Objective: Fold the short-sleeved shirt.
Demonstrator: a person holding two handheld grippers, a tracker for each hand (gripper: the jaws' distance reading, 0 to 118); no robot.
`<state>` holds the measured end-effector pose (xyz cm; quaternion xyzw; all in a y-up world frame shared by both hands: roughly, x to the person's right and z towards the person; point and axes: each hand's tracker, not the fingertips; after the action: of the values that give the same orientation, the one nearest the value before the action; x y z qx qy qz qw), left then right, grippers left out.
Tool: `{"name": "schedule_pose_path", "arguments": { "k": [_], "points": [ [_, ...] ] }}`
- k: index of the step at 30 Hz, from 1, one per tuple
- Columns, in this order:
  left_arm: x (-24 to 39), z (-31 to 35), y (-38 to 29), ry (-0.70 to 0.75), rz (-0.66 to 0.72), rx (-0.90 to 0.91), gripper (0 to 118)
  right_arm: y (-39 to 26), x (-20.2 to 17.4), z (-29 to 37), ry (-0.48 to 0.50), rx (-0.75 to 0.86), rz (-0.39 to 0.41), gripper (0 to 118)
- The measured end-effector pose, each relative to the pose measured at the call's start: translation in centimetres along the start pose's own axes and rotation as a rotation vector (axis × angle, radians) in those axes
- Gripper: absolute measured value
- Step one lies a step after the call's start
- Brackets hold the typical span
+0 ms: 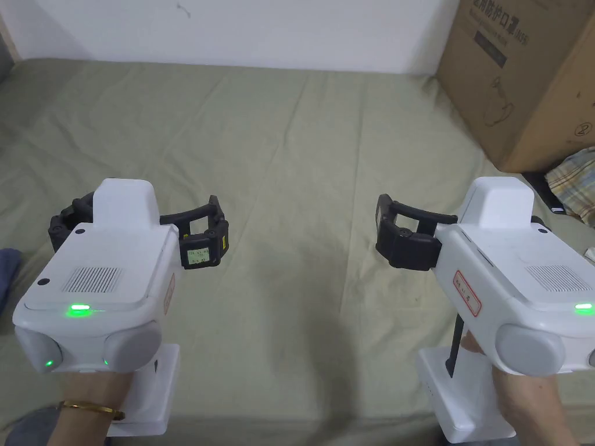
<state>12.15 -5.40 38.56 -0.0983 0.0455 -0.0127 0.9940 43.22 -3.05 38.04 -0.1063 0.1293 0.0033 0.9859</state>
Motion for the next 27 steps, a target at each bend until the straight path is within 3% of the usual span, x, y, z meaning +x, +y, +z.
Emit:
{"name": "schedule_pose_path", "arguments": {
  "k": [27],
  "points": [
    [0.27, 0.17, -0.44, -0.001, -0.006, -0.009, 118, -0.41, 0.18, 0.11, -0.001, -0.005, 0.004, 116]
  ]
}}
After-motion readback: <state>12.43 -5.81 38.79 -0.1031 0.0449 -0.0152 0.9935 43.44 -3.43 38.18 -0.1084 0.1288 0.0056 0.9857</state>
